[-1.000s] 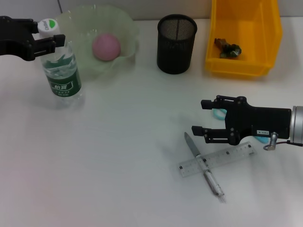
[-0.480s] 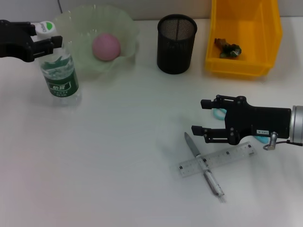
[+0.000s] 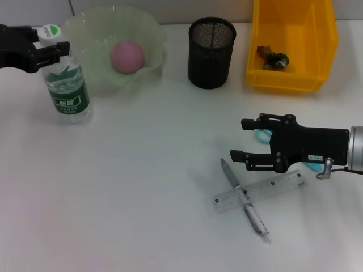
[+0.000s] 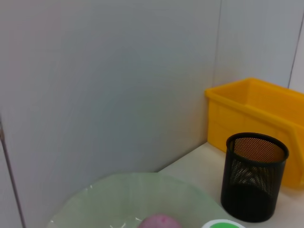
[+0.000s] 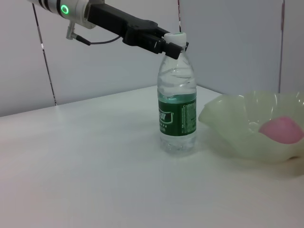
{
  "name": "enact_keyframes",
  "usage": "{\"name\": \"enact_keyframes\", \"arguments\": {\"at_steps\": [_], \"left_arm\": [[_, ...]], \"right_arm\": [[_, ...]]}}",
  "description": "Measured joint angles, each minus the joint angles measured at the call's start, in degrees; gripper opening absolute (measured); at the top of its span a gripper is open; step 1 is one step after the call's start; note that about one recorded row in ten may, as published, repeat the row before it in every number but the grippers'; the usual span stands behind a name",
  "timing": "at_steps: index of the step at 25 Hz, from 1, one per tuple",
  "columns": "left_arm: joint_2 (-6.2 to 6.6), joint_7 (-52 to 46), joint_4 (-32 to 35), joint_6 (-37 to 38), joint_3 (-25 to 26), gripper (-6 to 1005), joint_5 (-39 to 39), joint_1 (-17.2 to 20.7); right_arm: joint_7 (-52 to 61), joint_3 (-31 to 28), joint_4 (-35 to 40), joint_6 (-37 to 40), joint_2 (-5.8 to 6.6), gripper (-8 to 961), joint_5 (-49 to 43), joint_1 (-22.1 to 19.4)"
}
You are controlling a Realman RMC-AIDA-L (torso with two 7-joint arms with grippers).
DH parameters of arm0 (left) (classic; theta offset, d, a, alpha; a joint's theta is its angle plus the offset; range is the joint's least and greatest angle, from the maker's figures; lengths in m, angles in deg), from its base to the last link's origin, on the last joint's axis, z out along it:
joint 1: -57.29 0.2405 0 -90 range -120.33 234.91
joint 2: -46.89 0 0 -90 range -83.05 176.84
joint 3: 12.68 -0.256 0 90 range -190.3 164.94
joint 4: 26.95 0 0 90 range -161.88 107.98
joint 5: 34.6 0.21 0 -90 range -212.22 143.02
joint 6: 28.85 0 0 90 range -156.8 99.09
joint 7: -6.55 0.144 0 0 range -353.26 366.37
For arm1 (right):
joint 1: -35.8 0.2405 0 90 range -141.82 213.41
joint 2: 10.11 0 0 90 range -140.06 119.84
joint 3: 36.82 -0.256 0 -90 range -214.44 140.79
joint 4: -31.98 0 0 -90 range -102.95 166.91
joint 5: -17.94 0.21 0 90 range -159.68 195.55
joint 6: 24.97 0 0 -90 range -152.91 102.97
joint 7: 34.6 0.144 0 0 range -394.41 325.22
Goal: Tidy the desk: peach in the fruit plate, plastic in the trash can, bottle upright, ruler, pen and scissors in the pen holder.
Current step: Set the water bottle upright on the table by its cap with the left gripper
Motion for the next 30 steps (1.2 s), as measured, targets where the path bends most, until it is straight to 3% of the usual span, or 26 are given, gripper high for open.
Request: {"name": "enact_keyframes", "arguments": {"at_steps": [30], "left_arm": [[0.22, 0.63, -1.32, -1.41, 0.00, 442, -0.08, -0.54]], "right_arm": [[0.00, 0.00, 0.20, -0.32, -0.09, 758, 0.00, 0.45]]}}
